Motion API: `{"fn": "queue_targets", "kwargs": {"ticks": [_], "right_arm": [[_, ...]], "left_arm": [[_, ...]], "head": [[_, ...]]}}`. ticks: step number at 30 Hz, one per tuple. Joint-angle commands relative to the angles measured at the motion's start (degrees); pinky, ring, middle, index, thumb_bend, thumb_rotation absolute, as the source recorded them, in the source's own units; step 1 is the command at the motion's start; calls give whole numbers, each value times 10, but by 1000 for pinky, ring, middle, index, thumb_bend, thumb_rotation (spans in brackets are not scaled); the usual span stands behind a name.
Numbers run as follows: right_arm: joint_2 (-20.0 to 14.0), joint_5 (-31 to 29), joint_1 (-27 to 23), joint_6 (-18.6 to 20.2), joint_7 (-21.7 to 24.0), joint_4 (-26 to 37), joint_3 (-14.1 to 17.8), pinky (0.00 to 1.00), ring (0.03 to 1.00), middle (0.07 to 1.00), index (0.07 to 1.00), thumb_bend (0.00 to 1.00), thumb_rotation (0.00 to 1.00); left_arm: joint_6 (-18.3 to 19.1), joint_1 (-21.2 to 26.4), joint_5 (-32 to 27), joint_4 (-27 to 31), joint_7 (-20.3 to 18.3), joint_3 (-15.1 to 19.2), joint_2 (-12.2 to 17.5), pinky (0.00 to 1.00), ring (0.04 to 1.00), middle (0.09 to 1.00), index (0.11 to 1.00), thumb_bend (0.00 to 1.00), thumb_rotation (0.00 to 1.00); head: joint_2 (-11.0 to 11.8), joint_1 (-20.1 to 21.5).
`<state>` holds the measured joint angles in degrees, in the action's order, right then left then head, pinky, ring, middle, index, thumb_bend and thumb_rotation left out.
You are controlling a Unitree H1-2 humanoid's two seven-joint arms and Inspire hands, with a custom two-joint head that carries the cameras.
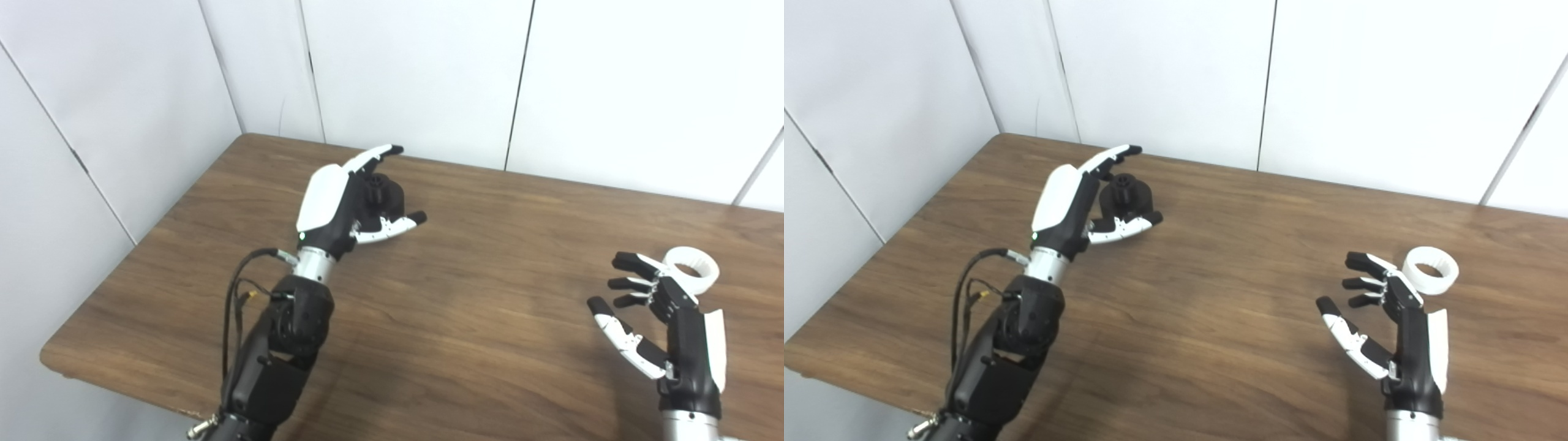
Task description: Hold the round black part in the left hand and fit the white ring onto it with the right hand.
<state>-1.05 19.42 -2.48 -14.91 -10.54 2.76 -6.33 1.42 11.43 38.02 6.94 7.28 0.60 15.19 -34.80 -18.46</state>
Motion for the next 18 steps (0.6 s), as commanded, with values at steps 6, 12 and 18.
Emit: {"fn": "queue_targets", "kwargs": {"ticks": [6,12,18], "right_arm": [[-4,-3,14,-13,-1,-36,5,483,613,711,711,594,250],[-6,-2,14,-16,-1,-35,5,477,605,709,711,592,258],[-5,-6,18,-11,1,-30,5,477,601,706,709,598,263]], "left_arm": [[23,54,13,-22,0,13,46,802,938,945,897,789,411],[41,71,20,-46,-8,10,63,953,999,999,940,840,456],[57,91,23,-73,-31,-3,85,958,1000,1000,978,881,458]], "head": [[0,0],[-1,1],[-2,4]]}}
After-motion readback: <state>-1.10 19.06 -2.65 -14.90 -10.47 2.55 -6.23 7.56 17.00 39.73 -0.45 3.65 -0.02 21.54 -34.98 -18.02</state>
